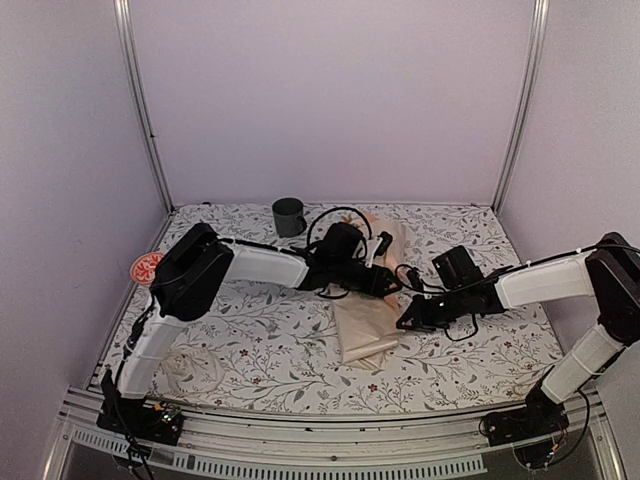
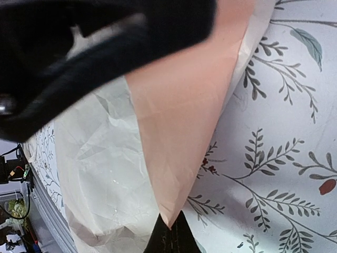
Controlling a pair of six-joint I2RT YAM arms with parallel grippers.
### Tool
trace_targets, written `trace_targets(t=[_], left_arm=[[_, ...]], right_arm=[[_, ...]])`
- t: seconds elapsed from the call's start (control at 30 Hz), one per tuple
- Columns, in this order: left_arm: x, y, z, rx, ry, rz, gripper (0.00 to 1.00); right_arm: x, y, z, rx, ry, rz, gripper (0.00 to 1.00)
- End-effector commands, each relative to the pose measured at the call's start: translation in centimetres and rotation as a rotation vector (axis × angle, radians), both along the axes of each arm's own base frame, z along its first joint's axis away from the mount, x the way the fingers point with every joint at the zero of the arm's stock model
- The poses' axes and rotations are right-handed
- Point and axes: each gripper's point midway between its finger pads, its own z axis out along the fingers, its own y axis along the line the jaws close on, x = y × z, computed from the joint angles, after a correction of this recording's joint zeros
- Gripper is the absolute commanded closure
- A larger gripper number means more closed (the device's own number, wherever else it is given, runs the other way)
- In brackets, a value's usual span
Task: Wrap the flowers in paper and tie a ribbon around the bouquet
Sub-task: Fold the two-thirds-folded wrapping paper at the center of the board.
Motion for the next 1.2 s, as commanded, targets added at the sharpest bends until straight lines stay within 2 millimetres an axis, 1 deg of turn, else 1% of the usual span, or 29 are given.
trace_targets(t=[0.0, 0.1, 0.13, 0.17, 0.23, 0.27, 0.3, 0.33, 0.4, 0.43, 0.47, 0.53, 0.57, 0.6, 0.67, 0.8, 0.87, 0.93, 0.97, 1.07, 1.17], left_arm=[[1.1, 0.4, 8.8, -0.083, -0.192, -0.008, 0.39], [0.7, 1.3, 12.2, -0.109, -0.252, -0.011, 0.32], [0.2, 1.7, 13.6, -0.124, -0.276, -0.012, 0.31], [-0.2, 2.4, 14.5, -0.129, -0.297, -0.007, 0.30], [-1.4, 4.0, 15.5, -0.127, -0.321, 0.006, 0.31], [-2.0, 4.8, 15.2, -0.106, -0.327, 0.018, 0.32], [-2.6, 5.6, 14.0, -0.067, -0.325, 0.033, 0.36], [-3.5, 6.5, 14.1, -0.038, -0.343, 0.047, 0.42], [-5.3, 7.4, 11.5, 0.083, -0.365, 0.072, 0.58], [-6.4, 7.5, 10.3, 0.147, -0.397, 0.071, 0.62], [-7.7, 7.3, 9.1, 0.213, -0.439, 0.061, 0.63], [-9.5, 6.7, 6.6, 0.334, -0.503, 0.017, 0.62], [-10.1, 6.5, 4.5, 0.396, -0.500, -0.010, 0.62], [-10.5, 6.3, 2.0, 0.459, -0.486, -0.036, 0.63], [-11.4, 6.4, -0.6, 0.539, -0.472, -0.069, 0.63], [-13.0, 6.6, -3.7, 0.611, -0.493, -0.126, 0.63], [-13.6, 7.0, -5.3, 0.647, -0.489, -0.146, 0.62], [-14.4, 7.4, -6.5, 0.660, -0.478, -0.173, 0.62], [-14.8, 7.4, -6.8, 0.654, -0.472, -0.188, 0.62], [-15.9, 7.5, -7.5, 0.644, -0.461, -0.218, 0.61], [-16.4, 7.6, -7.9, 0.635, -0.452, -0.229, 0.60]], right_arm=[[-0.1, -0.5, -1.3, -0.018, 0.013, -0.022, 1.00], [0.0, -0.8, -1.9, -0.028, 0.023, -0.037, 1.00], [0.0, -0.8, -2.1, -0.028, 0.025, -0.038, 1.00], [0.0, -0.9, -2.2, -0.030, 0.026, -0.041, 1.00], [0.1, -1.0, -2.2, -0.029, 0.027, -0.045, 1.00], [0.1, -1.0, -2.1, -0.028, 0.025, -0.047, 1.00], [0.1, -1.1, -2.1, -0.028, 0.024, -0.049, 1.00], [0.1, -1.1, -1.9, -0.025, 0.017, -0.049, 1.00], [0.1, -1.1, -1.7, -0.019, 0.014, -0.052, 1.00], [0.1, -1.1, -1.6, -0.017, 0.012, -0.053, 1.00], [0.1, -1.1, -1.5, -0.014, 0.009, -0.053, 1.00], [0.3, -0.9, -1.3, -0.010, 0.003, -0.049, 1.00], [0.4, -0.9, -1.3, -0.011, 0.003, -0.048, 1.00], [0.5, -0.8, -1.3, -0.014, 0.003, -0.047, 1.00], [0.7, -0.8, -1.2, -0.020, -0.001, -0.047, 1.00], [1.2, -1.1, -1.0, -0.026, -0.013, -0.062, 0.99], [1.6, -1.3, -0.9, -0.031, -0.014, -0.073, 0.96], [2.5, -2.0, -0.8, -0.041, -0.017, -0.092, 0.90], [3.0, -2.2, -0.6, -0.039, -0.021, -0.100, 0.84], [4.7, -2.4, 0.6, 0.009, -0.046, -0.086, 0.60], [6.7, -2.7, 1.0, 0.028, -0.069, -0.069, 0.37]])
